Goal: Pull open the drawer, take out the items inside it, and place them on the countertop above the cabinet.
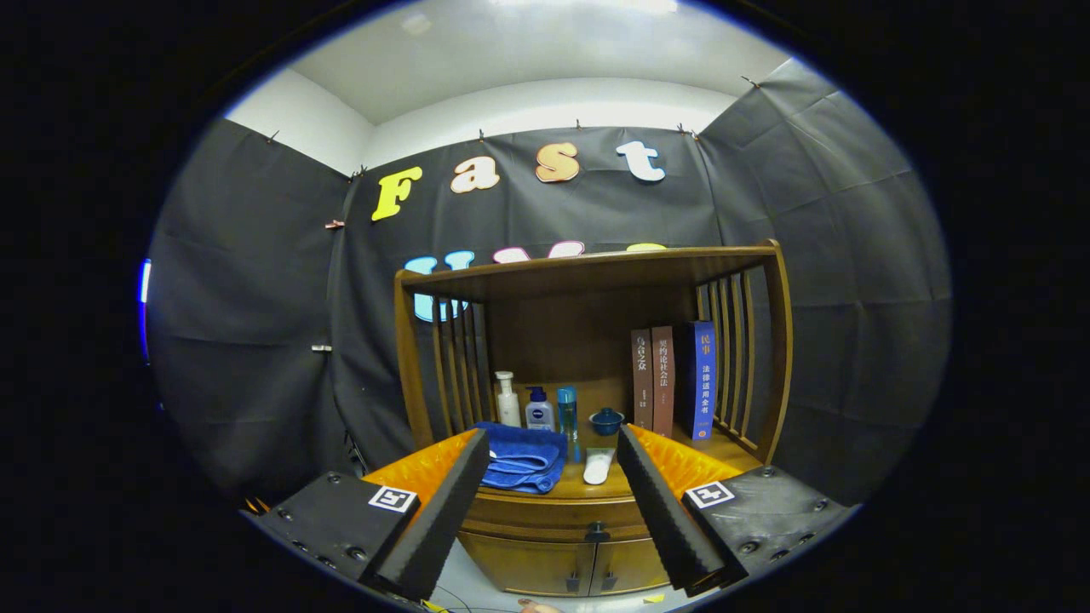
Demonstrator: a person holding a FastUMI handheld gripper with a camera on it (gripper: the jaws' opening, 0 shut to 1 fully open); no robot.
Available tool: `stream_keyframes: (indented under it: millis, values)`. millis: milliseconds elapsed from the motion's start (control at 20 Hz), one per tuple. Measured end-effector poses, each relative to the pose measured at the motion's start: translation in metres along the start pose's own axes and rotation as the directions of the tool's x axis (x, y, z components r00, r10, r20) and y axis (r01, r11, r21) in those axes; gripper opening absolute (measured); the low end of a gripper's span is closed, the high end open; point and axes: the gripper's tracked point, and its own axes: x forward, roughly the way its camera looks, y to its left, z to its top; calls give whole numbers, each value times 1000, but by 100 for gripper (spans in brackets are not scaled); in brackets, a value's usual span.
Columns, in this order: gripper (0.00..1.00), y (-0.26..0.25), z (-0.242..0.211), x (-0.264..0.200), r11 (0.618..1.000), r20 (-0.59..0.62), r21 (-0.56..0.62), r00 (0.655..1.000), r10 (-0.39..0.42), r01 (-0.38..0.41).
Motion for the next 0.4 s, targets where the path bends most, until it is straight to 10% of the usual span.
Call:
stream_keyframes:
  millis: [400]
  values:
    - [99,-5,-4,-7,1000,-18,2,1000,-23,23]
